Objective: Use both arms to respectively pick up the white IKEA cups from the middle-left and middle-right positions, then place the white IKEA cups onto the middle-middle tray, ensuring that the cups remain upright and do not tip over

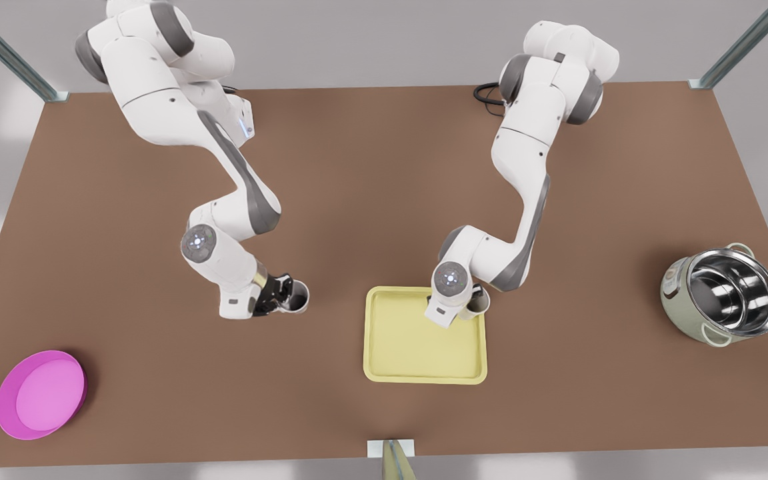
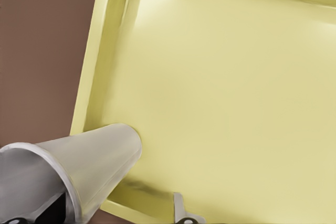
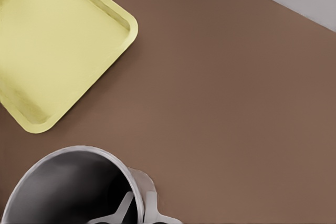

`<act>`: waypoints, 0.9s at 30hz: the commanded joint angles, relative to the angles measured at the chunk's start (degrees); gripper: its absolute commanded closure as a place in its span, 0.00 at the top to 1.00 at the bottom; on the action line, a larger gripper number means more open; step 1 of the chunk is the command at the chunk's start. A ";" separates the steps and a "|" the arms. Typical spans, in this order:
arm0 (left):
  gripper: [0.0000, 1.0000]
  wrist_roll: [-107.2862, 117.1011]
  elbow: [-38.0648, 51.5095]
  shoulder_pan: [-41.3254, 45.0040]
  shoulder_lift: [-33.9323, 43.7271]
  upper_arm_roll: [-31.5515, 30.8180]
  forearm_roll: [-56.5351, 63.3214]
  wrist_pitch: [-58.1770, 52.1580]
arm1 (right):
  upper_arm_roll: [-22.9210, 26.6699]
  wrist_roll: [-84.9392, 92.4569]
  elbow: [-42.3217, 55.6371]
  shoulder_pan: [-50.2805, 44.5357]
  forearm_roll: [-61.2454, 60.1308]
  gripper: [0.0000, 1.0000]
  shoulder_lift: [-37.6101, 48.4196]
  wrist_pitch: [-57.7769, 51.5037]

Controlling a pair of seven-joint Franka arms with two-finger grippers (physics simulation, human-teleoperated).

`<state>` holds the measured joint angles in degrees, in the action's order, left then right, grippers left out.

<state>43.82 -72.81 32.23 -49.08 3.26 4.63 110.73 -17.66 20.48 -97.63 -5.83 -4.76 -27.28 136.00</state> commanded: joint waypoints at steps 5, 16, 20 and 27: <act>1.00 11.73 0.04 -0.15 0.21 -0.45 0.46 -0.87 | 0.08 -10.19 15.62 -7.08 -0.52 0.21 -11.30 -4.60; 1.00 11.47 5.66 -5.16 3.28 -4.75 -1.29 -8.77 | 0.17 -18.72 25.04 -14.12 -0.08 0.21 -21.50 -1.53; 1.00 -1.88 12.08 -16.32 12.24 -14.60 -1.03 -31.09 | 0.17 -18.98 28.99 -15.44 0.10 0.21 -24.92 -0.56; 1.00 -30.55 -7.43 -20.63 37.30 -5.99 -0.94 -33.48 | 1.92 -20.13 32.07 -16.05 0.27 0.21 -27.12 -0.83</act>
<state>39.27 -78.54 10.87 -13.64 -4.06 4.60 82.08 -16.21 8.07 -65.85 -21.75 -5.12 -54.34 134.92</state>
